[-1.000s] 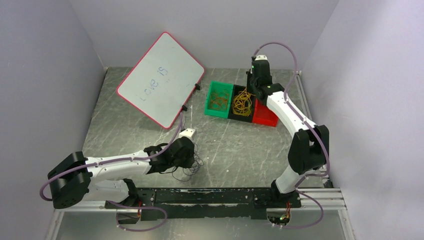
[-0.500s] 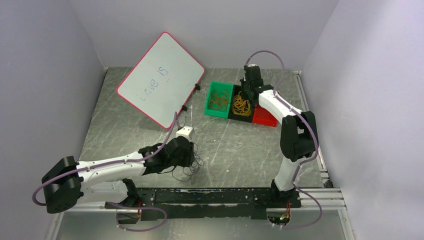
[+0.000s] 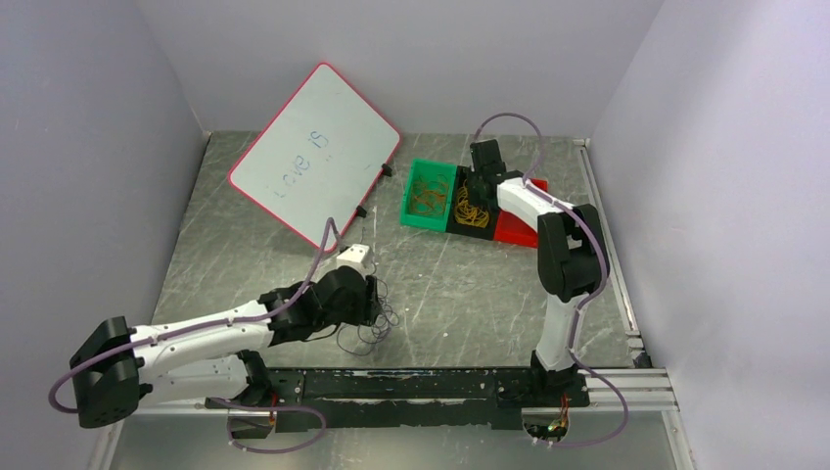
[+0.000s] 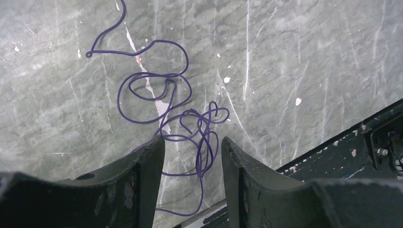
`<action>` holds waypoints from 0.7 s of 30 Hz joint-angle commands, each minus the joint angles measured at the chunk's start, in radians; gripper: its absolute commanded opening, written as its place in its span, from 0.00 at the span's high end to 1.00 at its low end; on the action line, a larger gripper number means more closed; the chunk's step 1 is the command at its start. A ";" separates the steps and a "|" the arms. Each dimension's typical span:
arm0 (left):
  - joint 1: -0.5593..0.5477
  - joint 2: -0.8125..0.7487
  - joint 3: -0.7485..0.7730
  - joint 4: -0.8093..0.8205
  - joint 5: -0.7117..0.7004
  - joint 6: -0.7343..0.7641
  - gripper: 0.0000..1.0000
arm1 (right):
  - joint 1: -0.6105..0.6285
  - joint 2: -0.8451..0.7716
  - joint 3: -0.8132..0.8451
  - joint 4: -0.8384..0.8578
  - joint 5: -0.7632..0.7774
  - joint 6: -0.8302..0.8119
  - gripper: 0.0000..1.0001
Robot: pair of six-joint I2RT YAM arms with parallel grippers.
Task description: Untangle the cables
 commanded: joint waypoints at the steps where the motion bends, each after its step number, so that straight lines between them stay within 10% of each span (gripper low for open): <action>1: -0.002 -0.051 -0.005 -0.017 -0.040 -0.016 0.46 | -0.003 0.024 0.030 0.011 0.003 -0.013 0.98; 21: -0.001 -0.118 -0.014 -0.037 -0.077 -0.036 0.41 | 0.002 -0.228 0.070 -0.058 -0.039 -0.018 0.56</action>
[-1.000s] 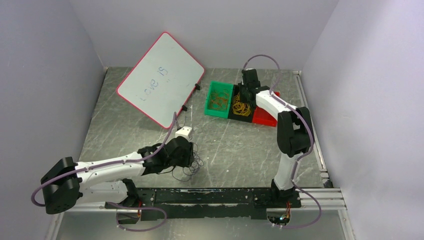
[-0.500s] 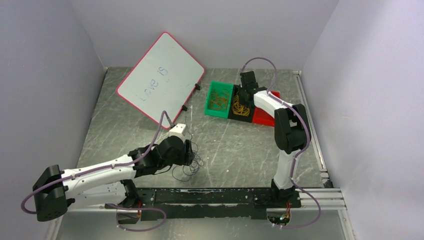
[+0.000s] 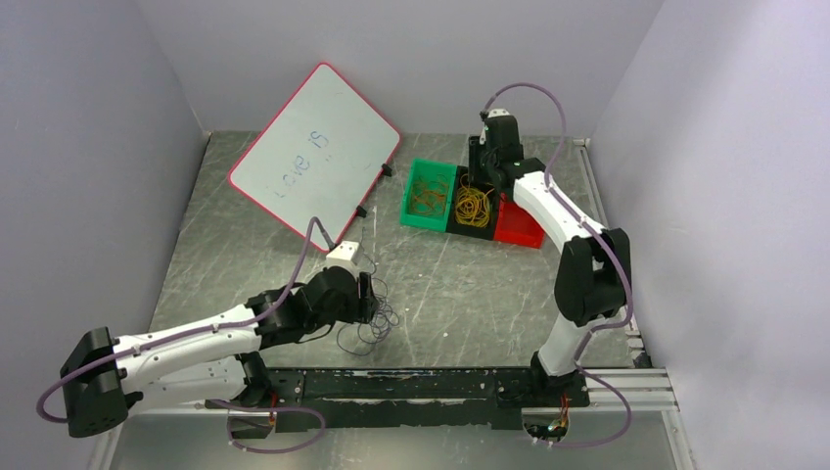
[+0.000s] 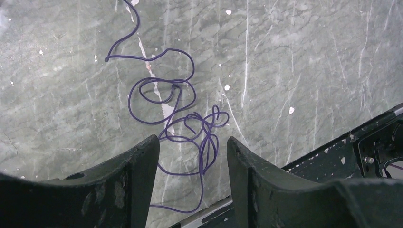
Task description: Untangle the cables
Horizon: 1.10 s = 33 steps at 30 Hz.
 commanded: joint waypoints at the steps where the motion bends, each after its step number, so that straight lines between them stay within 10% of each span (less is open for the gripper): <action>1: -0.001 -0.025 -0.014 0.000 -0.030 -0.008 0.41 | 0.000 -0.061 0.007 -0.039 0.005 -0.014 0.56; 24: 0.366 -0.251 -0.044 0.019 0.216 0.146 0.36 | 0.360 -0.505 -0.332 -0.023 0.037 0.167 0.50; 33: 0.367 -0.303 -0.072 0.024 0.188 0.120 0.37 | 0.514 -0.462 -0.432 0.055 -0.246 0.129 0.50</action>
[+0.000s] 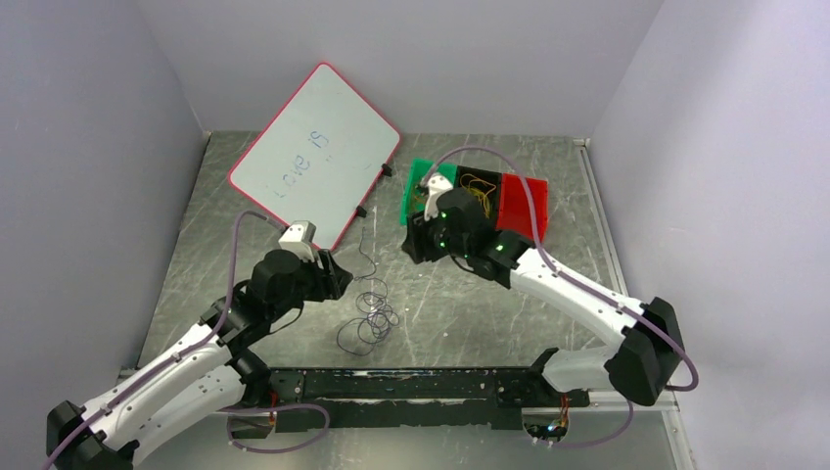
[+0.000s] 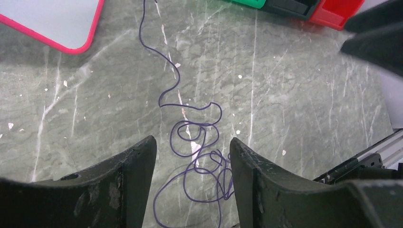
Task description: Untangle the cables
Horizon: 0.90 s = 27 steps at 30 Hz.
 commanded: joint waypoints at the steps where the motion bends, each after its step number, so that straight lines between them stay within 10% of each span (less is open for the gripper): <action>1: 0.007 -0.024 0.003 0.003 -0.004 -0.007 0.38 | 0.032 0.051 -0.052 0.070 -0.205 -0.064 0.49; 27: 0.008 -0.047 -0.001 -0.053 -0.029 -0.035 0.38 | 0.094 0.402 -0.063 0.373 -0.506 -0.449 0.49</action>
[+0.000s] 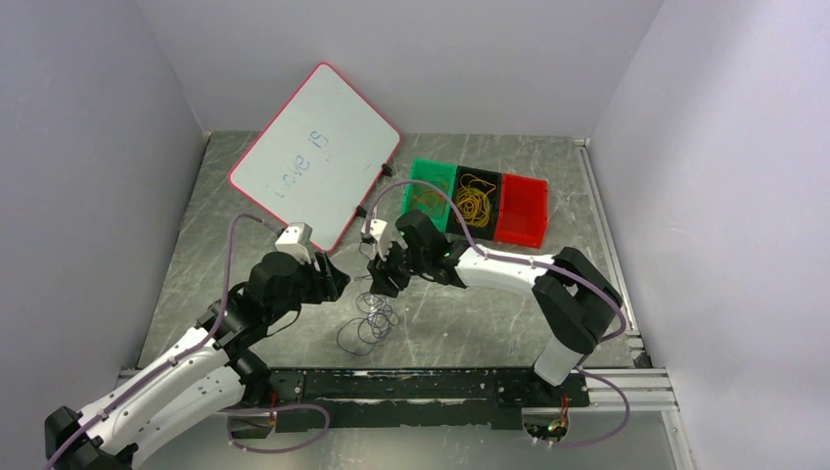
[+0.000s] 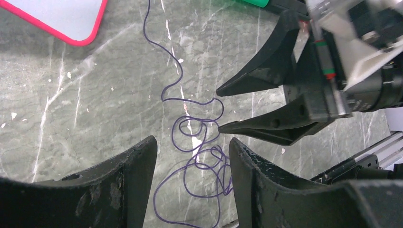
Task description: Untangle the cables
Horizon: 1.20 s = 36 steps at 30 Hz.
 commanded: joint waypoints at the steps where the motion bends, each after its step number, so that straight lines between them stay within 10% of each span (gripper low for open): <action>1: 0.008 -0.010 0.000 -0.015 -0.020 -0.005 0.38 | 0.014 0.028 0.013 0.058 -0.001 -0.034 0.50; 15: 0.007 -0.029 -0.004 -0.034 -0.023 -0.014 0.39 | 0.019 0.109 0.041 0.092 0.092 -0.052 0.57; 28: 0.006 -0.031 -0.004 -0.046 -0.027 -0.012 0.39 | 0.018 0.074 0.067 0.082 0.123 -0.013 0.98; 36: 0.007 -0.055 -0.001 -0.008 -0.007 0.024 0.38 | 0.019 -0.086 0.083 0.004 0.282 0.142 1.00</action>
